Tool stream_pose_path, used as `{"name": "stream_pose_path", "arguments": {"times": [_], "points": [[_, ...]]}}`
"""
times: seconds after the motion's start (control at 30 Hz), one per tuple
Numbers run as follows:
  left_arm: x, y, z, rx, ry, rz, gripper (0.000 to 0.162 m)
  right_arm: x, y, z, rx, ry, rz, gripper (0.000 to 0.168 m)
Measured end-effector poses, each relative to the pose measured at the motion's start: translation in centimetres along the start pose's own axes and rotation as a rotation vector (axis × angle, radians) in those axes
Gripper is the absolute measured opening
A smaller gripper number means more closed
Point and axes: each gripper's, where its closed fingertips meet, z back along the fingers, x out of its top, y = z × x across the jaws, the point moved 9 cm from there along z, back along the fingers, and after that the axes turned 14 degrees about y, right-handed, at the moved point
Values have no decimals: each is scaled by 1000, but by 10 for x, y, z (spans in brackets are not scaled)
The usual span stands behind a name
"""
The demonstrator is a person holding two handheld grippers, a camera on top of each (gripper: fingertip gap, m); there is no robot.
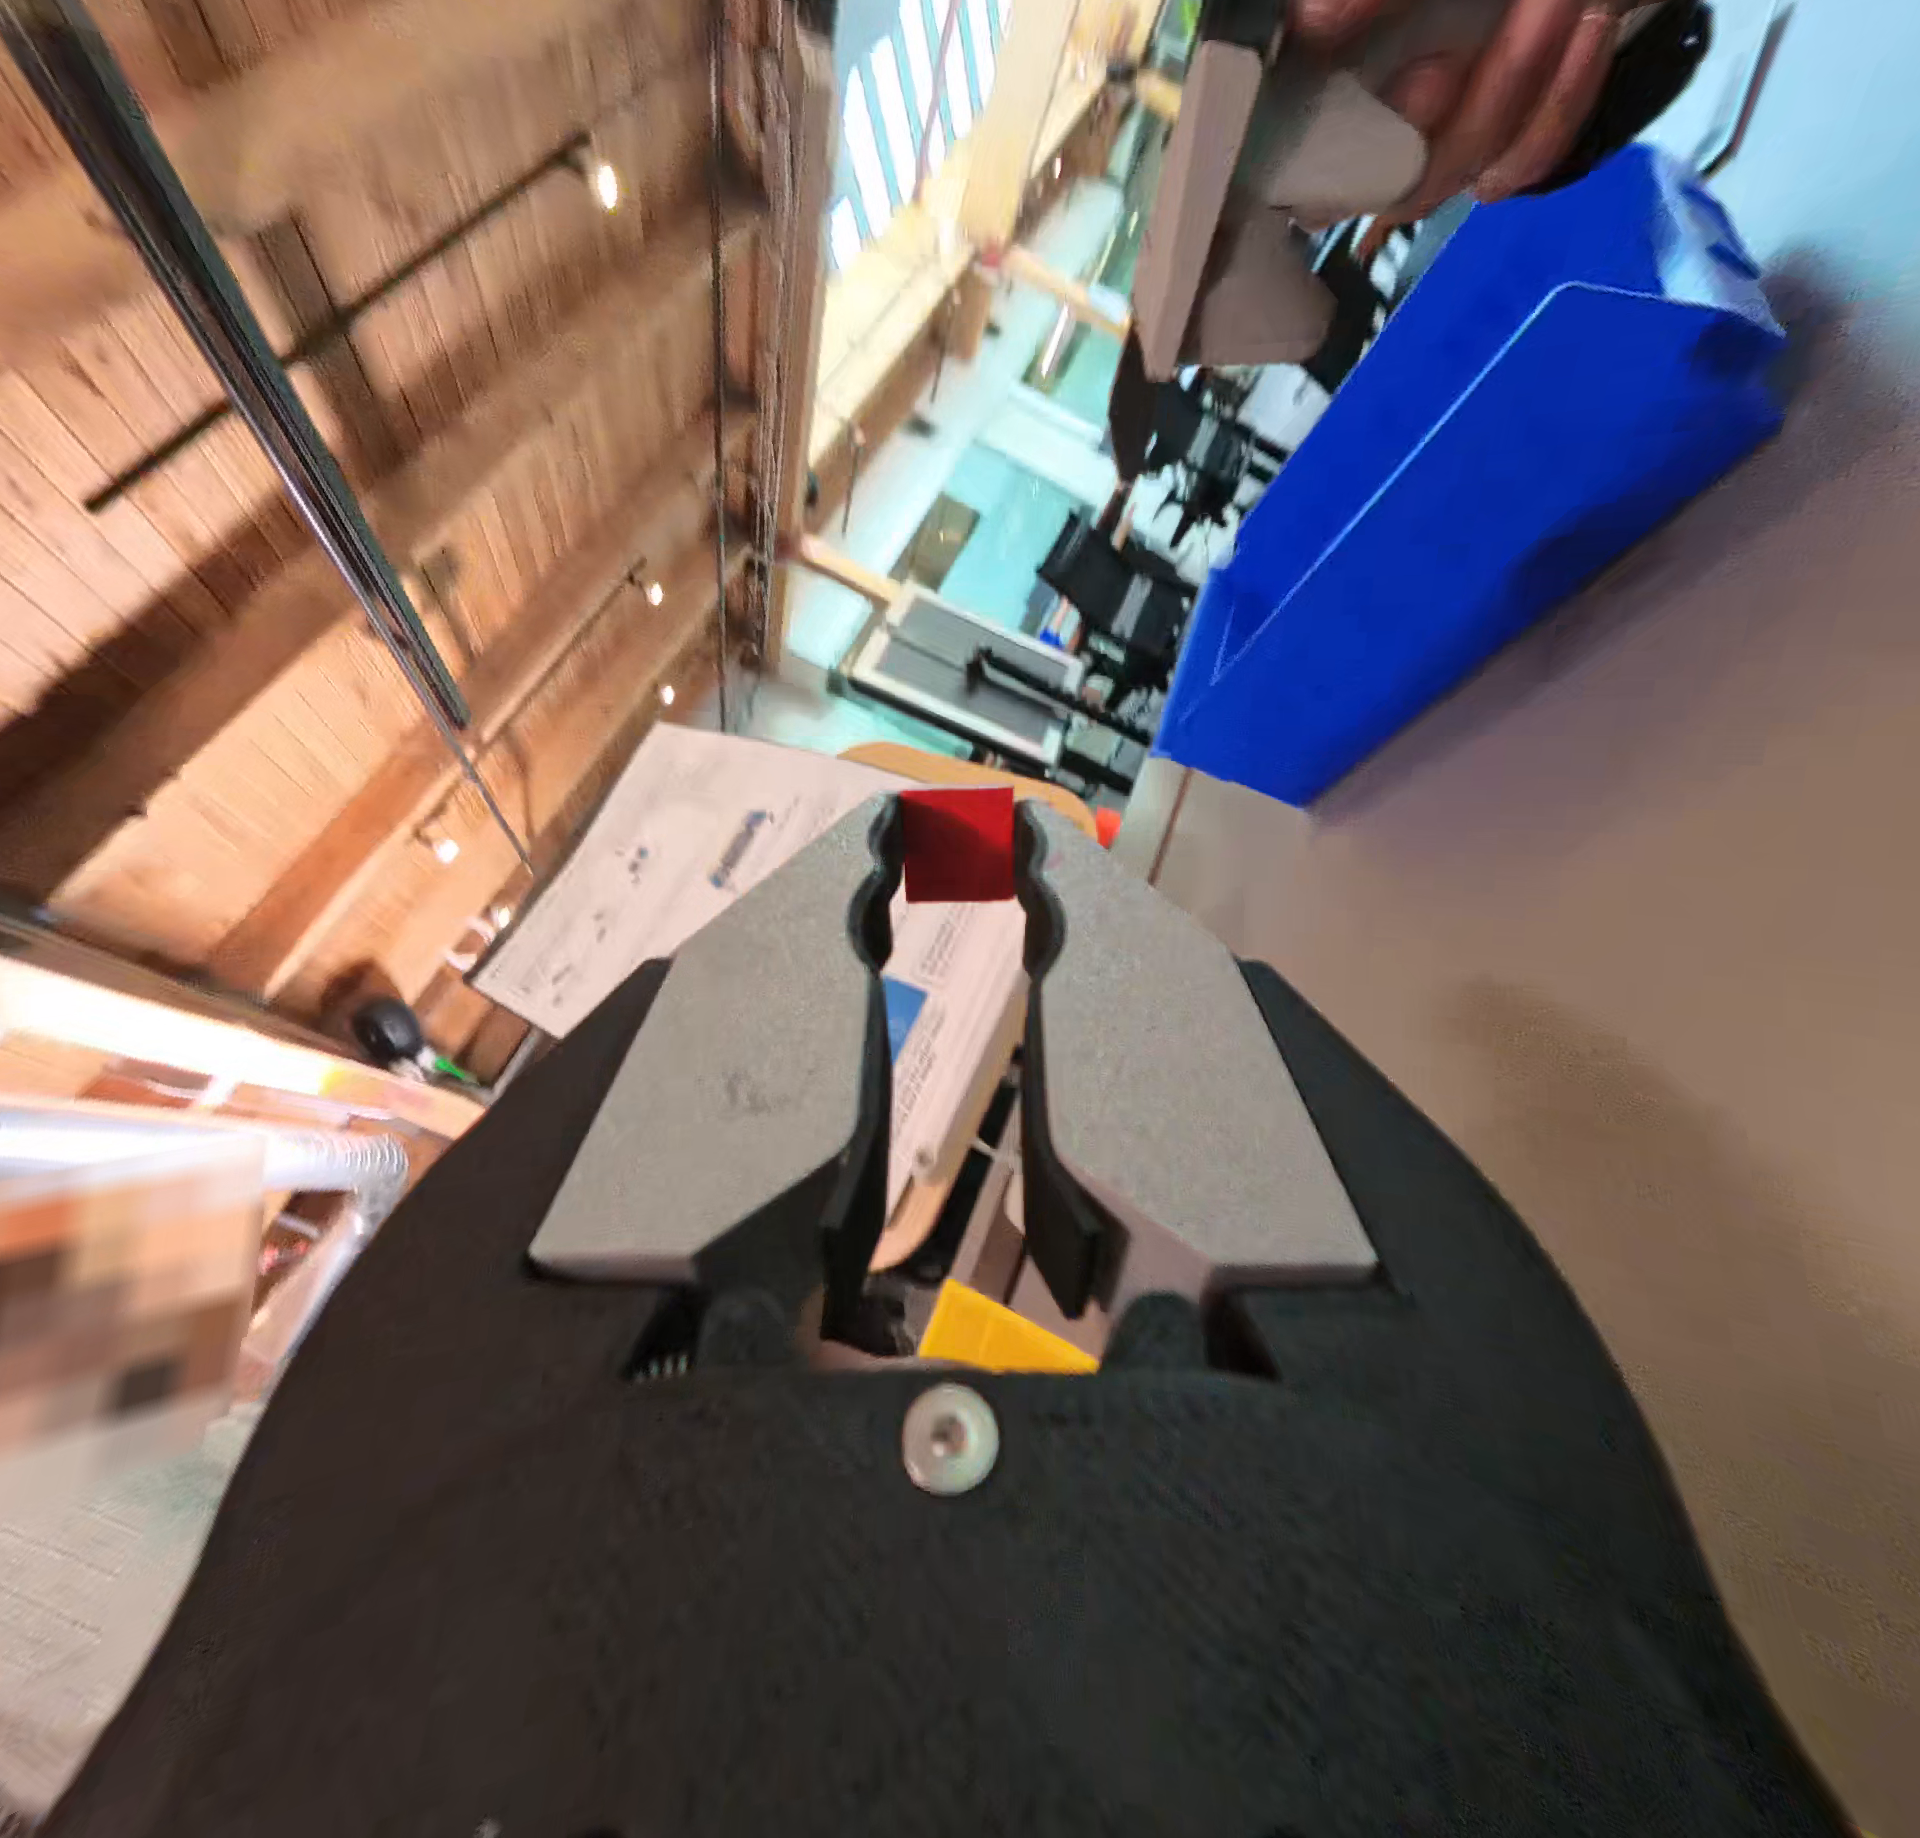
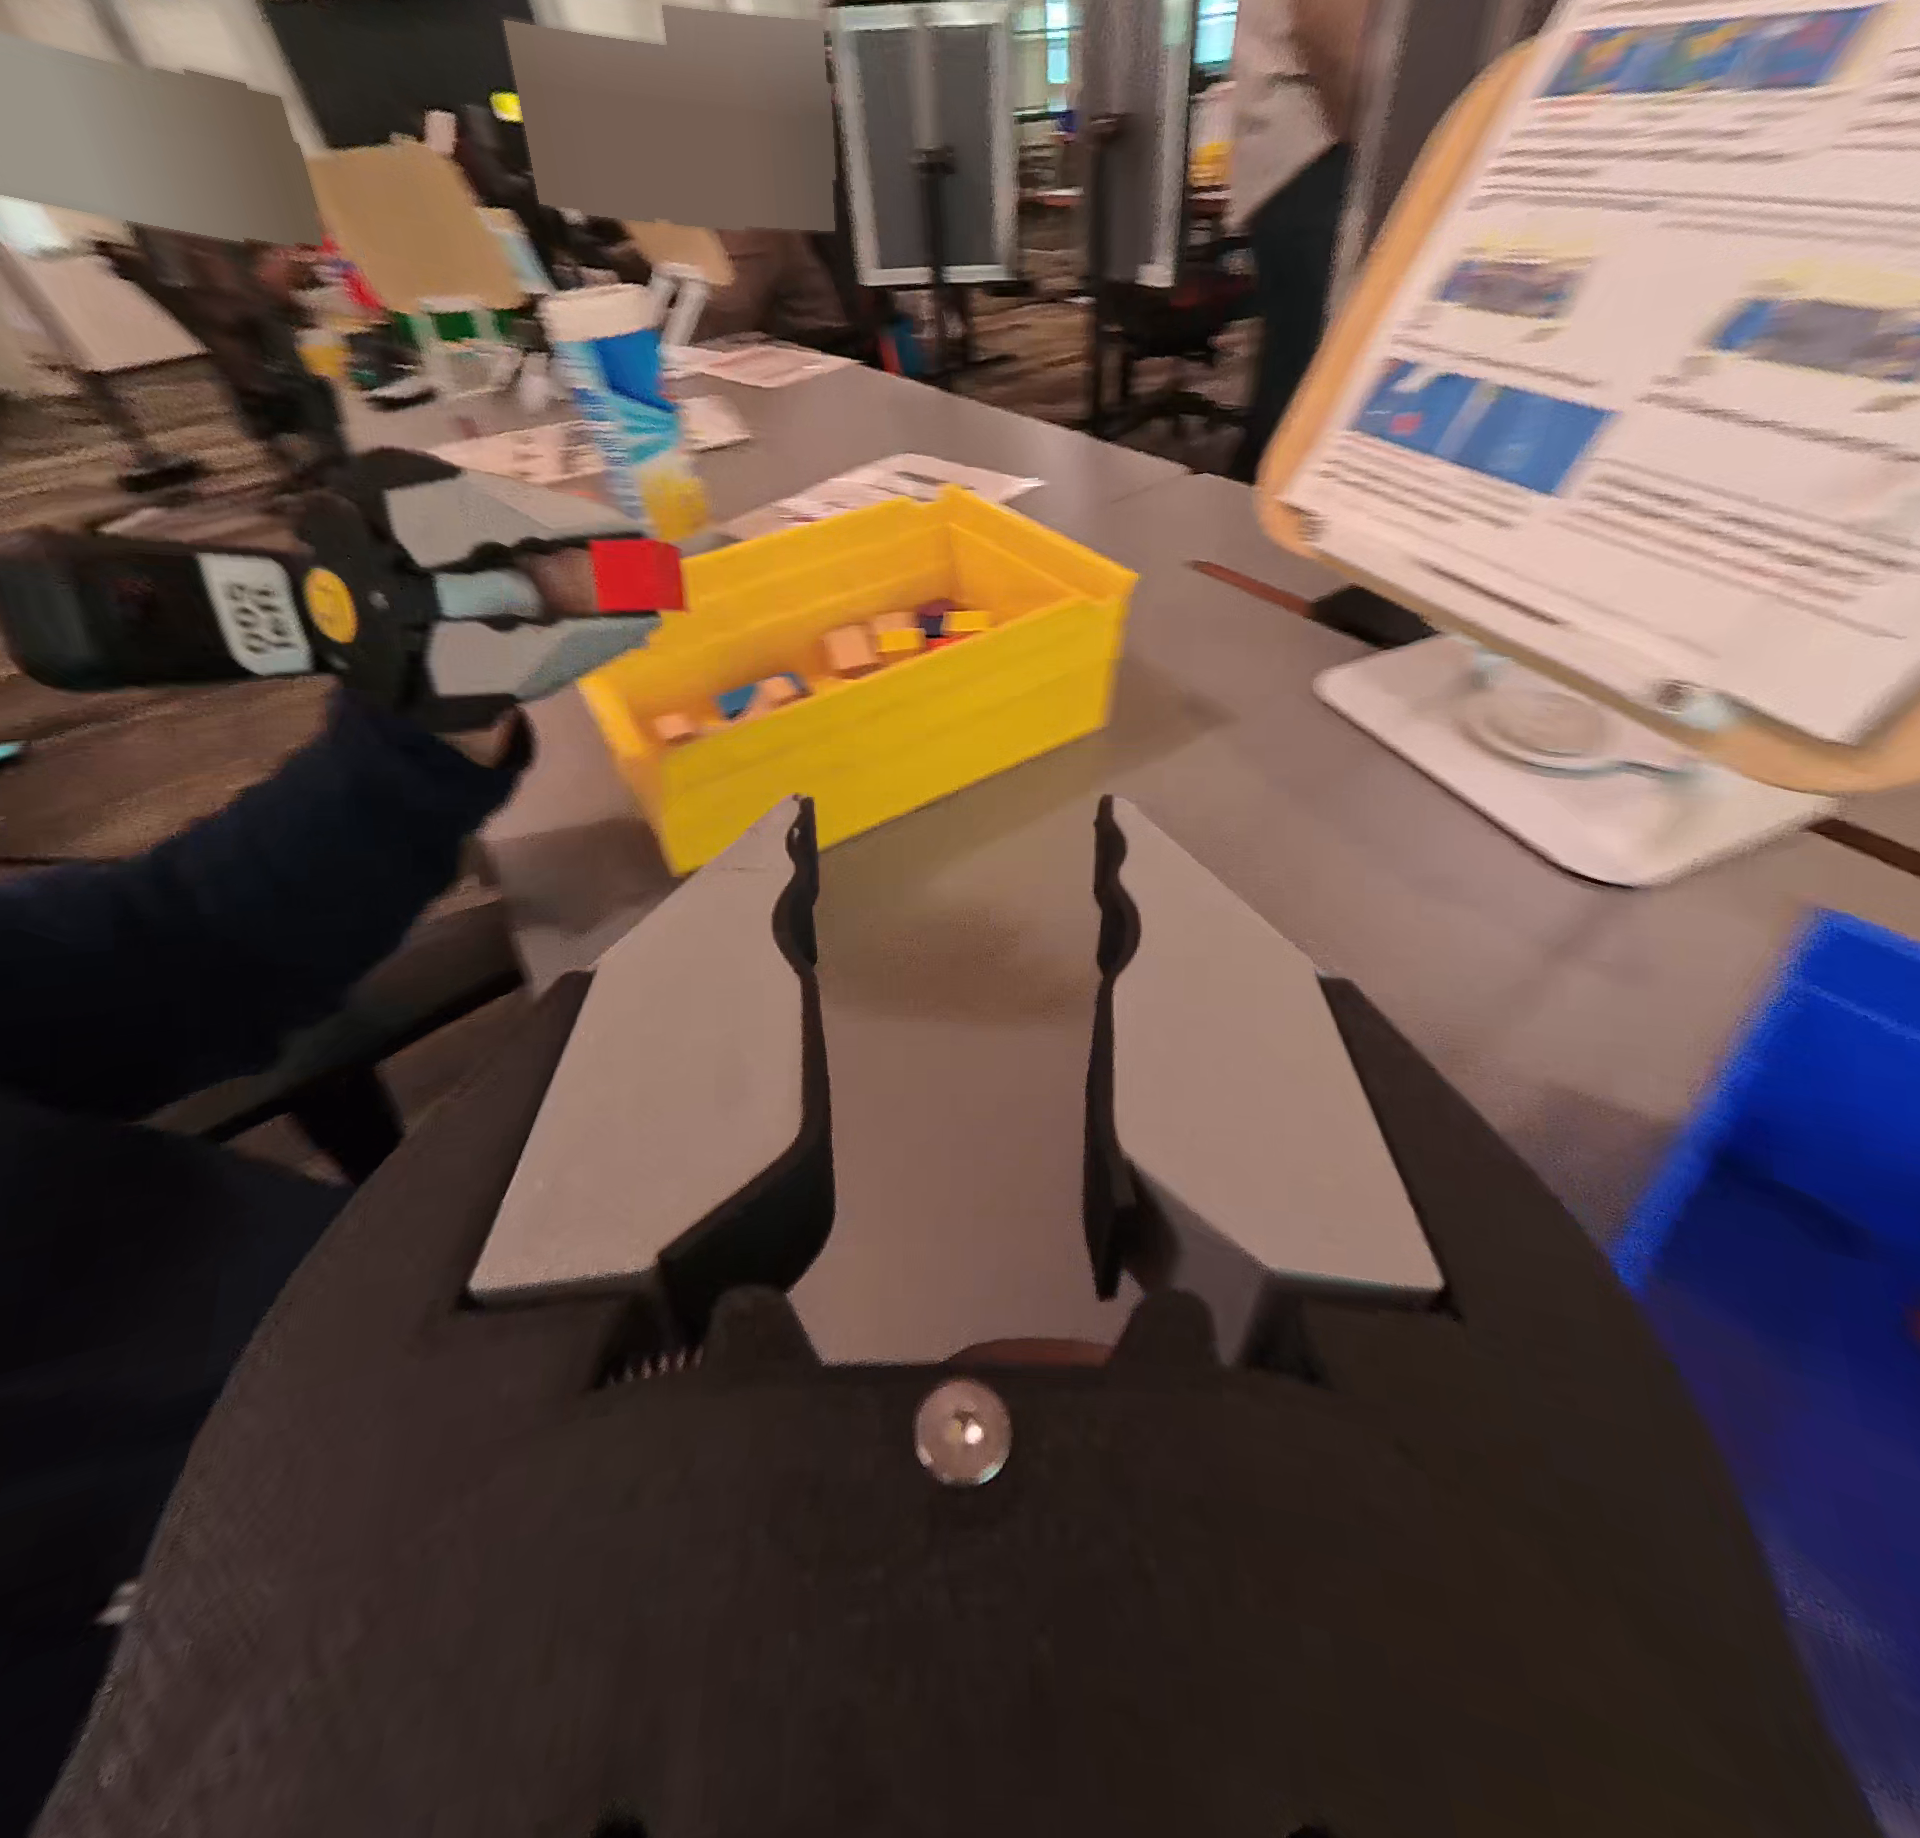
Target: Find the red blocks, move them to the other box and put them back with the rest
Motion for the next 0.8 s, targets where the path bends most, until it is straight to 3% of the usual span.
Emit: {"name": "stream_pose_path", "arguments": {"times": [0.17,0.43,0.6,0.67,0.73,0.8], "points": [[27,-19,1,26,-52,-90,19,4,49,-38,240,30,61,54],[42,-40,-5,-11,-53,-162,19,4,76,-62,306,26,57,52],[36,-47,-14,-11,22,-174,19,0,71,-71,194,63,86,25],[34,-44,-11,-17,3,-137,18,2,69,-65,165,56,99,25],[34,-37,-8,-17,-12,-84,0,5,63,-56,118,35,103,24],[31,-27,-4,23,-17,-55,0,7,52,-44,45,11,109,24]]}}
